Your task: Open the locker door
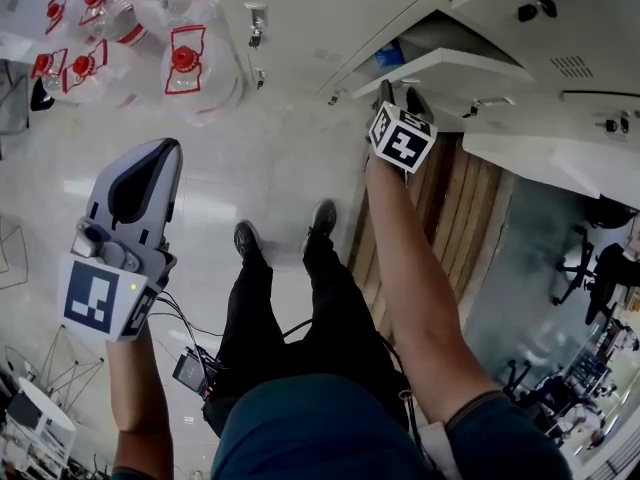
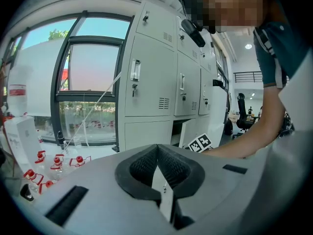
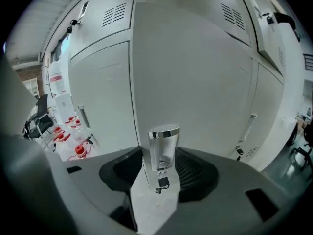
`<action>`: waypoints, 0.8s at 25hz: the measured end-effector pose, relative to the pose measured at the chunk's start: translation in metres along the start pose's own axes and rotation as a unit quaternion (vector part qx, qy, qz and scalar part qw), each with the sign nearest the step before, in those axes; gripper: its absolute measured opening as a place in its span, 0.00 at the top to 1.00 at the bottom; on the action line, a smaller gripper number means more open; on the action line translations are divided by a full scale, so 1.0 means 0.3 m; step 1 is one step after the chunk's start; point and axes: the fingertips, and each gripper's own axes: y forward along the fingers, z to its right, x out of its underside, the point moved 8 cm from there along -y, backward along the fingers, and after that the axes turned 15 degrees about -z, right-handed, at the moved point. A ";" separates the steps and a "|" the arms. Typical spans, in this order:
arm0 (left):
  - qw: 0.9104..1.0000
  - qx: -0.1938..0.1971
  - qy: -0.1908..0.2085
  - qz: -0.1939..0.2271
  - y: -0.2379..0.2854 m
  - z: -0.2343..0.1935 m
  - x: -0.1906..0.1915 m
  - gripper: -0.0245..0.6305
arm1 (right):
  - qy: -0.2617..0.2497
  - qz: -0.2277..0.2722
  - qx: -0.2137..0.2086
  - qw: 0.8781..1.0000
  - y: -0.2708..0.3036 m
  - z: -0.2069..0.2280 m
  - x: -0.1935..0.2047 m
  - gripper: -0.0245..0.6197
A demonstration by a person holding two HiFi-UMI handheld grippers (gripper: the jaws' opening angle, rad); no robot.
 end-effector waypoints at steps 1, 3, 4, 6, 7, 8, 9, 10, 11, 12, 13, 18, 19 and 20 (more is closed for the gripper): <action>1.000 -0.003 0.001 -0.001 -0.009 -0.004 -0.002 0.94 | -0.005 -0.003 0.001 1.000 -0.015 0.004 0.015 0.63; 1.000 -0.007 0.004 -0.004 -0.027 -0.009 -0.009 0.94 | -0.010 -0.010 0.004 1.000 -0.047 0.015 0.049 0.63; 1.000 -0.007 0.005 -0.002 -0.036 -0.009 -0.016 0.94 | -0.010 -0.014 0.005 1.000 -0.065 0.022 0.068 0.63; 1.000 -0.008 0.007 -0.003 -0.057 -0.007 -0.027 0.94 | -0.006 -0.021 0.011 1.000 -0.103 0.041 0.107 0.63; 1.000 -0.012 0.010 -0.008 -0.069 -0.008 -0.029 0.94 | -0.003 -0.025 0.015 1.000 -0.122 0.052 0.127 0.63; 1.000 -0.014 0.011 -0.011 -0.082 -0.008 -0.031 0.94 | -0.001 -0.029 0.018 0.999 -0.141 0.064 0.147 0.63; 1.000 -0.015 0.013 -0.012 -0.094 -0.008 -0.035 0.94 | 0.002 -0.033 0.021 0.999 -0.159 0.075 0.167 0.63; 1.000 -0.017 0.014 -0.013 -0.106 -0.007 -0.040 0.94 | 0.003 -0.038 0.024 0.999 -0.175 0.086 0.185 0.63; 1.000 -0.020 0.016 -0.014 -0.118 -0.008 -0.045 0.94 | 0.002 -0.043 0.026 0.999 -0.190 0.097 0.200 0.63; 1.000 -0.022 0.017 -0.013 -0.130 -0.007 -0.050 0.94 | 0.001 -0.048 0.029 0.998 -0.203 0.108 0.212 0.63; 1.000 -0.024 0.017 -0.012 -0.142 -0.006 -0.057 0.94 | -0.002 -0.054 0.031 0.998 -0.216 0.118 0.222 0.63; 0.999 -0.027 0.024 -0.008 -0.213 0.005 -0.096 0.94 | 0.009 -0.091 0.020 0.996 -0.274 0.164 0.259 0.67; 0.999 -0.027 0.026 -0.007 -0.231 0.007 -0.104 0.94 | 0.011 -0.096 0.010 0.995 -0.289 0.169 0.260 0.73; 0.999 -0.027 0.027 -0.004 -0.250 0.009 -0.112 0.94 | 0.010 -0.099 0.000 0.995 -0.306 0.172 0.260 0.80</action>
